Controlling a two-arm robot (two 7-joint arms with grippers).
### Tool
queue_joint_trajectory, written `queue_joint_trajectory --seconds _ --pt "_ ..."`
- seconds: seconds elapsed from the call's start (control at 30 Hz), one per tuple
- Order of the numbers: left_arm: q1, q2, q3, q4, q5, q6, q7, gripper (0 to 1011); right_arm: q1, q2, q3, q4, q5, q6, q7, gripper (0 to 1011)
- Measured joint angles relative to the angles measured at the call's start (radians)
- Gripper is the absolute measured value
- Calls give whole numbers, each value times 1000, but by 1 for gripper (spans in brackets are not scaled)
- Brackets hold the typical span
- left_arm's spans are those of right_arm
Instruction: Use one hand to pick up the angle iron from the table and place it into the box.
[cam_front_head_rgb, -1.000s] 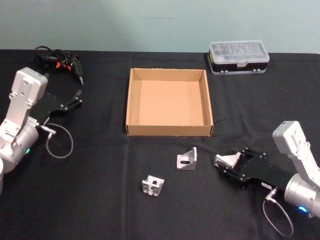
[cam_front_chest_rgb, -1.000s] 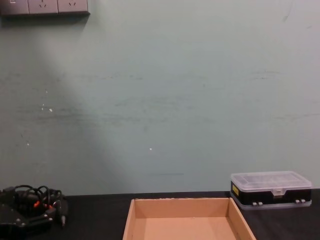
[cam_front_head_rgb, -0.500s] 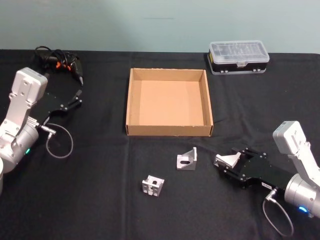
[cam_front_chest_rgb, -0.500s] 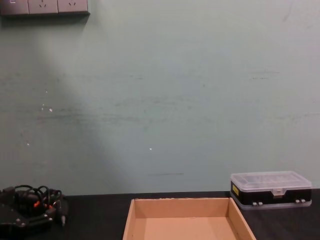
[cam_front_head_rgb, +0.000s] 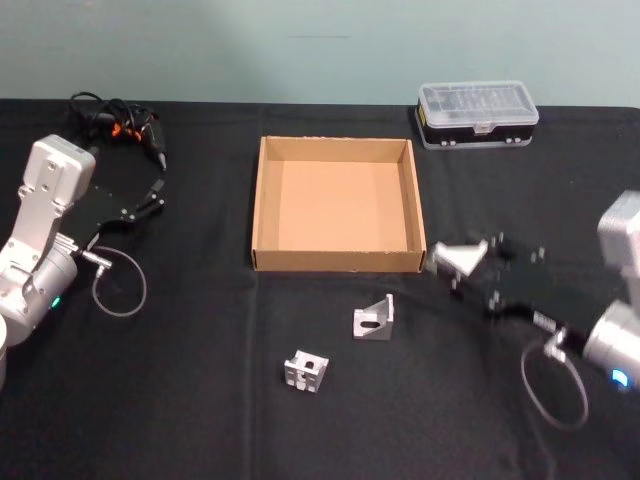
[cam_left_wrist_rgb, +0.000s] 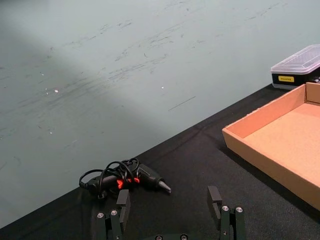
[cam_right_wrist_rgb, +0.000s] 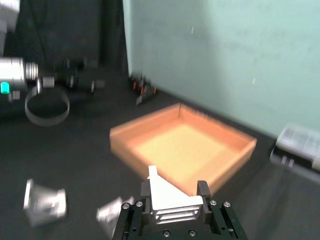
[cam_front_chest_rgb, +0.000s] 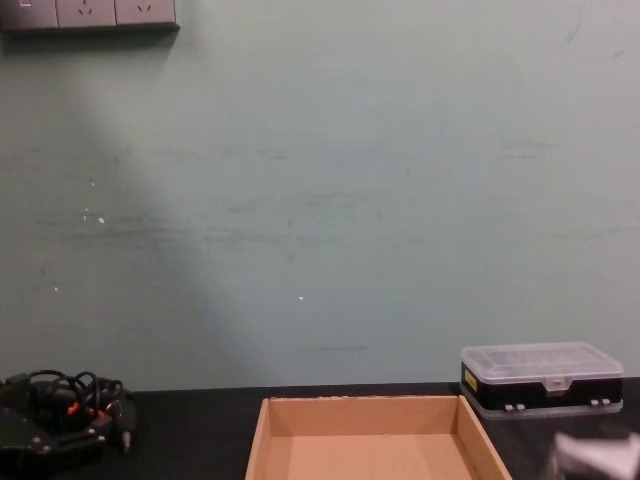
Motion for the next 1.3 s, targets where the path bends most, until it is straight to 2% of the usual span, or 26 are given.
queue_joint_trajectory --seconds 0.1,0.17,0.33,0.4,0.43,0.47,0.57,0.67,0.77,0.8,1.0,1.1,1.3 --pt "0 0 0 0 0 0 0 1011 36 -18 16 -15 30 29 9 561" --pt "0 0 0 0 0 0 0 1011 86 -36 18 -19 51 69 14 562" --pt "0 0 0 0 0 0 0 1011 187 -65 -6 4 57 136 13 561" --pt "0 0 0 0 0 0 0 1011 269 -87 -39 40 41 171 10 561" --pt "0 0 0 0 0 0 0 1011 286 -93 -47 48 36 178 9 561" --pt "0 0 0 0 0 0 0 1011 327 -105 -67 72 22 196 8 561" --pt "0 0 0 0 0 0 0 1011 382 -121 -97 110 -1 218 8 561" --pt "0 0 0 0 0 0 0 1011 466 -147 -151 179 -47 253 12 561" --pt "0 0 0 0 0 0 0 1011 514 -165 -185 227 -77 265 20 561" --pt "0 0 0 0 0 0 0 1011 547 -180 -206 265 -95 273 28 561" --pt "0 0 0 0 0 0 0 1011 638 -229 -265 395 -142 286 64 561" --pt "0 0 0 0 0 0 0 1011 688 -264 -295 487 -169 278 87 561" --pt "0 0 0 0 0 0 0 1011 739 -306 -326 605 -206 253 105 561"
